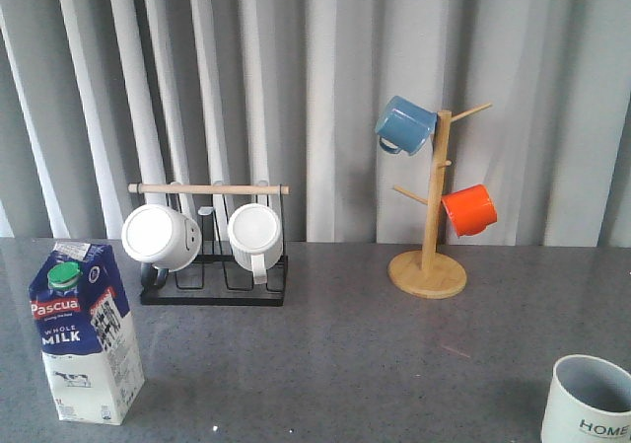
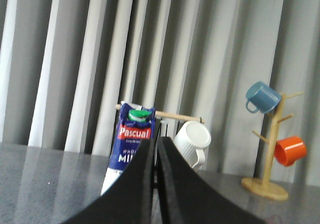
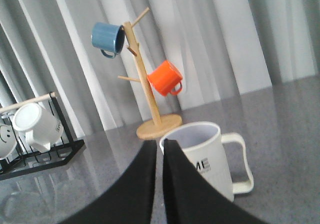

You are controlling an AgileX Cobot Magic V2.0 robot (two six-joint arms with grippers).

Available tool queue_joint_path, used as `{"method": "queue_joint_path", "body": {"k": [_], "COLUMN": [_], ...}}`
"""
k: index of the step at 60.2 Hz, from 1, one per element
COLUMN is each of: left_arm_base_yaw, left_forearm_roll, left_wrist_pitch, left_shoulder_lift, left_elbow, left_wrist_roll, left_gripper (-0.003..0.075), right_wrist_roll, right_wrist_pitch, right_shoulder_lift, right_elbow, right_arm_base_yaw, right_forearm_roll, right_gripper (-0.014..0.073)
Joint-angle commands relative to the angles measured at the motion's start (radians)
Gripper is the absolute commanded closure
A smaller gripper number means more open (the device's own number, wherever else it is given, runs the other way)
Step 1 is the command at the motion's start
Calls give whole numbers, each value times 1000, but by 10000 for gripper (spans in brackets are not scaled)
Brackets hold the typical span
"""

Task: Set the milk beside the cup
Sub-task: 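Move the right gripper down toward the white HOME mug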

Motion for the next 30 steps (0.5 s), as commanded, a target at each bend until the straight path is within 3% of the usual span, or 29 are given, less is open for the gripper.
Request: {"method": "queue_joint_path", "body": {"k": [1, 15, 21, 26, 30], "left_arm_base_yaw": [-2, -2, -2, -2, -2], "left_forearm_roll": [-7, -8, -13, -39, -35], "left_wrist_pitch": [-113, -130, -158, -207, -227], "left_shoulder_lift": [-12, -12, -12, -12, -12], "left_elbow": [-31, -31, -31, -31, -31], "left_wrist_roll": [-55, -255, -360, -426, -475], "left_gripper": [675, 528, 453, 420, 414], "right_wrist_roll": [-48, -48, -28, -11, -55], "right_wrist_pitch": [-36, -6, -57, -128, -102], "right_shoulder_lift": [16, 118, 148, 149, 157], "right_elbow": [-101, -273, -296, -295, -317], "right_arm_base_yaw": [-8, -8, -8, -8, -8], "right_forearm_roll": [-21, -12, -10, 16, 7], "right_gripper": [462, 117, 53, 50, 60]}}
